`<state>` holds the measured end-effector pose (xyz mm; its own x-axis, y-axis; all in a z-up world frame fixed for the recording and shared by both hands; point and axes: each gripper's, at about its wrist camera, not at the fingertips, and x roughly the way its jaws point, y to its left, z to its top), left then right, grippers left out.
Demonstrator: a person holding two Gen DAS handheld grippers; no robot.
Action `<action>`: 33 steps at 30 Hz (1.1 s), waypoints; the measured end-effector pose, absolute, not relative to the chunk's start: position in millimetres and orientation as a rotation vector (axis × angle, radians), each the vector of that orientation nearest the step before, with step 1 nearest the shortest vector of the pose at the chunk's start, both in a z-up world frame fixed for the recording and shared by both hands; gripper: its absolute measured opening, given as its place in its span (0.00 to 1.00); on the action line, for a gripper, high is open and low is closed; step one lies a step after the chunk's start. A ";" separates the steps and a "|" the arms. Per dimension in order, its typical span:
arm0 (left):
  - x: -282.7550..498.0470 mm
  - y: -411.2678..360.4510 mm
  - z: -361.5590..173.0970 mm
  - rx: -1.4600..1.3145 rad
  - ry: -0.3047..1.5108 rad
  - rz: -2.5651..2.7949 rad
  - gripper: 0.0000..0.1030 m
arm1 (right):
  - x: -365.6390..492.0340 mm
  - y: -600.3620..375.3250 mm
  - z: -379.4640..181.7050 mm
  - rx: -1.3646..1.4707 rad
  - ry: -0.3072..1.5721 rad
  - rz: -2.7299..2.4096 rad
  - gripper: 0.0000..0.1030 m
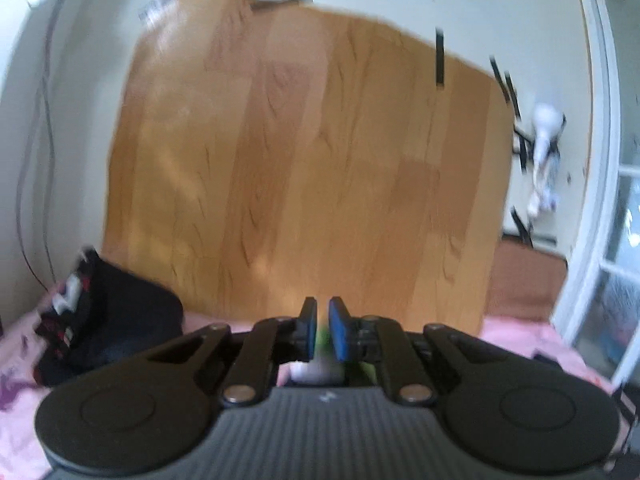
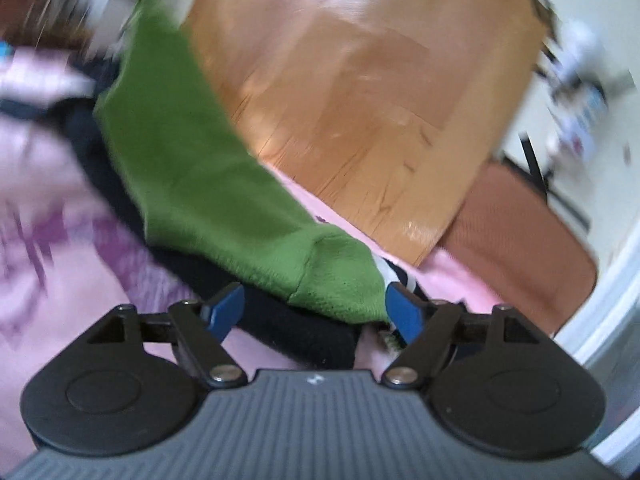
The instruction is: Fold small clothes
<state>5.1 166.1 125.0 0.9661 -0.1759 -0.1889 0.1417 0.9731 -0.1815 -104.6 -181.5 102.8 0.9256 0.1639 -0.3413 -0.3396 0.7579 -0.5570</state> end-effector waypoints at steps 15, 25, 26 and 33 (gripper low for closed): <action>13.3 124.7 83.9 0.449 0.346 -0.116 0.34 | -88.0 -176.4 98.7 -0.773 0.280 0.269 0.64; 17.1 95.6 14.4 1.049 0.333 -0.146 0.42 | -71.8 -169.6 94.9 -0.783 0.277 0.284 0.59; 20.5 90.9 14.4 1.063 0.305 -0.147 0.49 | -69.9 -167.3 94.7 -0.788 0.271 0.285 0.59; 50.7 79.2 7.3 1.089 0.295 -0.194 0.06 | -67.4 -160.9 91.0 -0.861 0.243 0.298 0.59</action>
